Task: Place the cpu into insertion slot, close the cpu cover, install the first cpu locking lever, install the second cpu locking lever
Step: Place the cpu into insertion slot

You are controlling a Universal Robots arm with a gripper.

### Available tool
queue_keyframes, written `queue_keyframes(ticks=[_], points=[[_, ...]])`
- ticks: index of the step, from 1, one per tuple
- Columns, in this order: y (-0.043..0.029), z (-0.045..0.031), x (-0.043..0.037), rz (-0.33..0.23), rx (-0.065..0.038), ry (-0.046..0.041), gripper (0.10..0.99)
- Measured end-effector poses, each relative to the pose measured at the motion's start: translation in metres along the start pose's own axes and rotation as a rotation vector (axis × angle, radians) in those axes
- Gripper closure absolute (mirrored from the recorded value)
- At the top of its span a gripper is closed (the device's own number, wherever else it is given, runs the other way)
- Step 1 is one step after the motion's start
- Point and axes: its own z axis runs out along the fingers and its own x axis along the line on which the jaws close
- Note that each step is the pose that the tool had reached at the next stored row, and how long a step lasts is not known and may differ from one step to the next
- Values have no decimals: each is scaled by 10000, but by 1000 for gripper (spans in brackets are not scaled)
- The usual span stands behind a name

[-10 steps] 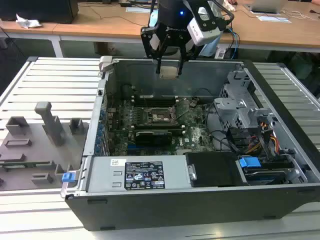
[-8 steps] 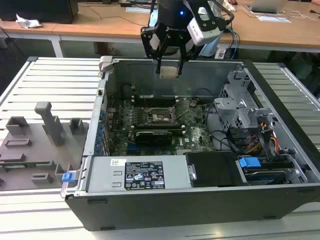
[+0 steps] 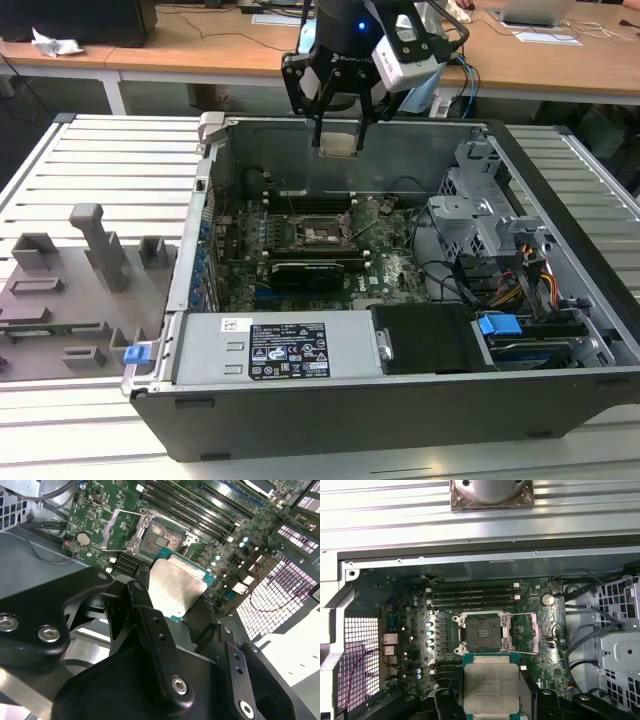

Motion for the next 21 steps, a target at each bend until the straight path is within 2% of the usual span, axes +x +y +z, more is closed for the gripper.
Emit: queue_keyframes(ticks=[8, 14, 21], points=[[7, 1, -2, 229, 2, -21, 549], [7, 1, -2, 1210, 22, -112, 549], [7, 5, -1, 1601, 16, -146, 549]])
